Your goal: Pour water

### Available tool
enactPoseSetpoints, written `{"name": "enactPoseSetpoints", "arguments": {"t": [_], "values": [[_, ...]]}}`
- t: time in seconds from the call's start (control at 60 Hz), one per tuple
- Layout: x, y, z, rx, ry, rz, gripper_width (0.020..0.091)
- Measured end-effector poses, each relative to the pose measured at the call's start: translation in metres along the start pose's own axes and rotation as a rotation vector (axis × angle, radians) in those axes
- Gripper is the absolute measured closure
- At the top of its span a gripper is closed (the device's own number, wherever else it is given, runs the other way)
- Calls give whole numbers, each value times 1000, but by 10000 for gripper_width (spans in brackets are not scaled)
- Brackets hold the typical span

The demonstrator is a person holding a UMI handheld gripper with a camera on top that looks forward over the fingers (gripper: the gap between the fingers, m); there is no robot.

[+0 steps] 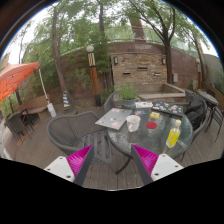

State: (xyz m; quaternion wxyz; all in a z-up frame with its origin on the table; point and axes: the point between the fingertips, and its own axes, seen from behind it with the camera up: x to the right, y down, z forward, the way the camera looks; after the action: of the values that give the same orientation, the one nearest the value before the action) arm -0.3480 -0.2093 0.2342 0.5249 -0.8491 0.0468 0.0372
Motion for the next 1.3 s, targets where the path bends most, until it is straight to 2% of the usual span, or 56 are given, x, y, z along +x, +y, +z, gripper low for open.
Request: {"name": "enactPoseSetpoints", "arguments": {"t": [0.1, 0.2, 0.333, 0.517, 0.683, 0.8, 0.9, 0.933, 0.95, 0.983, 1.017, 1.133, 1.3], "values": [[6, 3, 3, 16, 23, -2, 275], [5, 14, 12, -4, 55, -16, 275], [38, 29, 21, 2, 95, 3, 287], [179, 57, 67, 41, 238, -3, 287], [291, 62, 143, 88, 276, -5, 272], [339, 52, 193, 129, 289, -30, 274], [355, 34, 225, 201, 265, -15, 275], [359, 33, 235, 206, 266, -34, 315], [361, 33, 239, 205, 266, -47, 384], [362, 37, 243, 189, 273, -72, 597], [364, 31, 244, 214, 279, -78, 596], [367, 29, 249, 234, 290, -60, 662], [373, 27, 257, 137, 295, -14, 730]]}}
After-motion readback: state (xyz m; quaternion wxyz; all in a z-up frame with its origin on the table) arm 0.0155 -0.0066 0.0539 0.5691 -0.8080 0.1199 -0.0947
